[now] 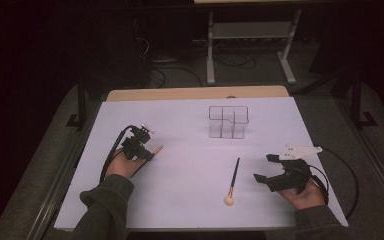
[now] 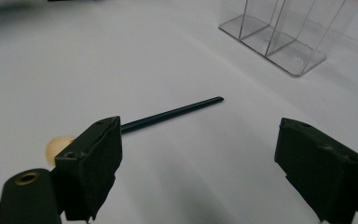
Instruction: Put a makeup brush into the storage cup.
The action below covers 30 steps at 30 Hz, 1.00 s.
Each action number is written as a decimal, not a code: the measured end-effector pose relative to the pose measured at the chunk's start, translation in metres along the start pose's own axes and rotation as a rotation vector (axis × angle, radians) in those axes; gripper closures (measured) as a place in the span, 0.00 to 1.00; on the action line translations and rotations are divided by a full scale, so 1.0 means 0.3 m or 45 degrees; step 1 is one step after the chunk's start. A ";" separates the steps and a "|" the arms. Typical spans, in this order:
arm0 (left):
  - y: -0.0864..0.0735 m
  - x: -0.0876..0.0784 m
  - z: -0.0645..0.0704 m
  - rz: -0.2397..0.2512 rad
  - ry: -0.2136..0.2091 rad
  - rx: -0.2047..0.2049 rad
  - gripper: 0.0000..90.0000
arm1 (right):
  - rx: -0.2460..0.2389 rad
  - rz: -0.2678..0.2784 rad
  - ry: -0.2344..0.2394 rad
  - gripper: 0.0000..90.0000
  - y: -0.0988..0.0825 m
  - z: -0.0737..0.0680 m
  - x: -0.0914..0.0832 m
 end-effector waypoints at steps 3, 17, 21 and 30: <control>0.000 -0.022 0.003 0.027 -0.026 0.009 0.93 | 0.006 0.001 0.011 0.15 0.007 -0.002 0.000; 0.007 -0.127 0.069 0.152 -0.121 0.104 0.93 | -0.011 -0.014 0.069 0.16 0.091 -0.025 0.001; 0.011 -0.148 0.100 0.176 -0.133 0.169 0.93 | -0.025 -0.003 0.075 0.16 0.113 -0.030 -0.004; 0.009 -0.175 0.164 0.255 -0.185 0.240 0.93 | -0.076 -0.001 0.091 0.16 0.171 -0.048 -0.003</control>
Point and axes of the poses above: each handheld gripper's, and its own axes: x roughly forward along the jaws, y roughly out of its top, z roughly to its right, the point moved 4 cm from there along x, roughly forward along the jaws, and after that the axes turned 9 degrees about -y, right-handed, at the moved point
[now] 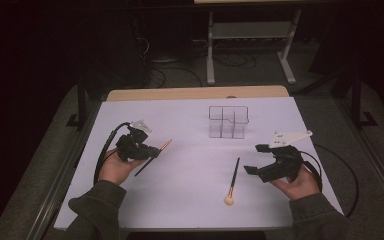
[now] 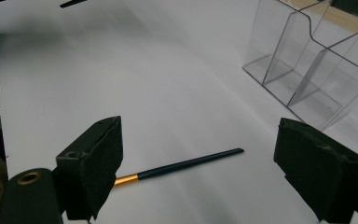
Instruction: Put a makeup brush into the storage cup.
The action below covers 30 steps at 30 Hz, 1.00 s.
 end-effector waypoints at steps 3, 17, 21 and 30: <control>0.001 0.001 0.022 -0.003 -0.015 0.020 0.92 | -0.018 -0.006 0.013 0.16 0.011 -0.008 0.008; 0.014 0.005 0.128 0.059 -0.111 0.157 0.93 | -0.070 -0.021 0.074 0.17 0.060 -0.054 0.044; 0.013 0.005 0.151 0.080 -0.130 0.173 0.93 | -0.084 -0.025 0.091 0.17 0.076 -0.071 0.054; 0.001 0.024 0.211 0.119 -0.194 0.247 0.93 | -0.112 -0.036 0.167 0.18 0.105 -0.124 0.093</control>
Point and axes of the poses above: each handheld gripper's, and its own axes: x roughly forward along the jaws, y roughly out of its top, z roughly to its right, the point moved 4 cm from there along x, roughly forward along the jaws, and after that the axes turned 9 degrees about -y, right-handed, at the moved point
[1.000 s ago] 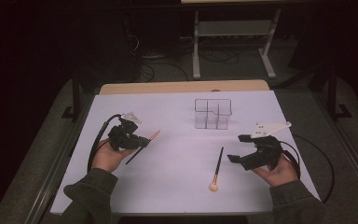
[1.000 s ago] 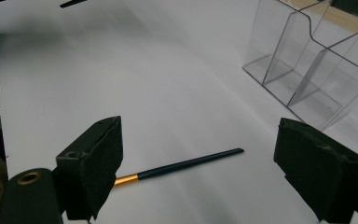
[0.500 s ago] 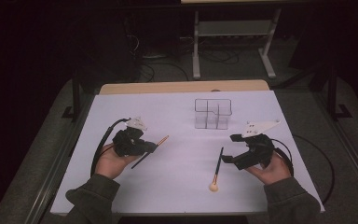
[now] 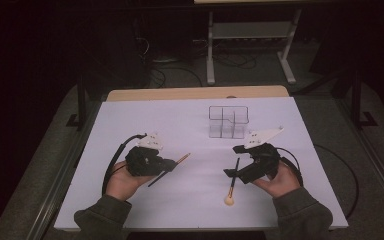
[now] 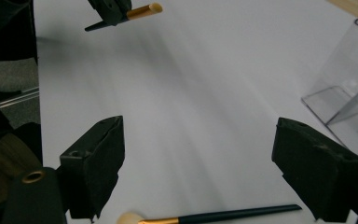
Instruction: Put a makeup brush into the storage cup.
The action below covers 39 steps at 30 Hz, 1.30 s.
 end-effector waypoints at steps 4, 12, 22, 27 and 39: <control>-0.005 0.016 0.019 0.005 -0.028 0.036 0.93 | -0.015 -0.002 0.039 0.20 0.008 -0.021 0.016; -0.020 0.045 0.051 0.013 -0.061 0.082 0.93 | -0.034 -0.001 0.082 0.21 0.022 -0.055 0.047; -0.034 0.076 0.102 0.020 -0.113 0.152 0.93 | -0.045 0.003 0.159 0.23 0.032 -0.090 0.068; -0.024 0.083 0.124 0.023 -0.142 0.189 0.93 | -0.077 -0.024 0.202 0.26 0.037 -0.115 0.088; -0.006 0.110 0.161 0.027 -0.171 0.249 0.93 | -0.078 -0.012 0.334 0.41 0.049 -0.148 0.107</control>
Point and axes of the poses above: each handheld gripper's, and its own axes: x roughly forward along the jaws, y roughly out of its top, z roughly to its right, the point moved 4 cm from there along x, roughly forward along the jaws, and after that the axes turned 9 degrees about -y, right-handed, at the moved point
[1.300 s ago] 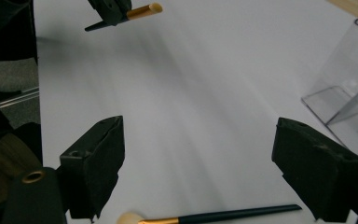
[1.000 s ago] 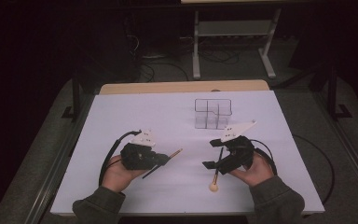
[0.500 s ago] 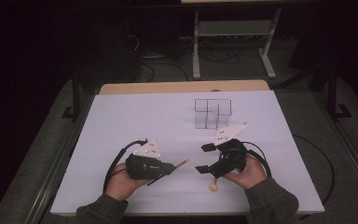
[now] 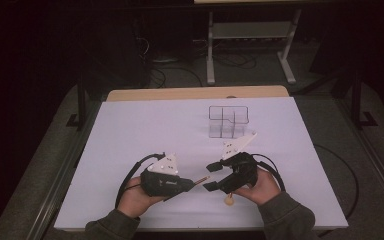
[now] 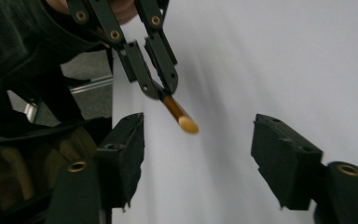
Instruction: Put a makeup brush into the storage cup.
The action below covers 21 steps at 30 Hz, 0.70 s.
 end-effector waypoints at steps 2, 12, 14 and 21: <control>0.004 0.006 0.002 -0.001 -0.005 0.009 0.93 | 0.006 0.003 0.017 0.45 0.003 -0.005 -0.003; 0.008 0.023 0.012 -0.017 -0.019 0.033 0.93 | 0.045 -0.054 0.103 0.67 -0.006 -0.012 0.019; 0.008 0.027 0.013 -0.022 -0.023 0.041 0.93 | 0.043 -0.058 0.125 0.70 -0.008 -0.015 0.023; 0.010 0.026 0.014 -0.005 -0.034 0.036 0.93 | 0.031 -0.034 0.165 0.84 -0.006 -0.024 0.018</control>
Point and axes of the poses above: each handheld gripper's, and its own axes: x roughly forward along the jaws, y roughly out of its top, z roughly to its right, the point moved 4 cm from there along x, roughly forward along the jaws, and after that the axes turned 9 degrees about -y, right-handed, at the moved point
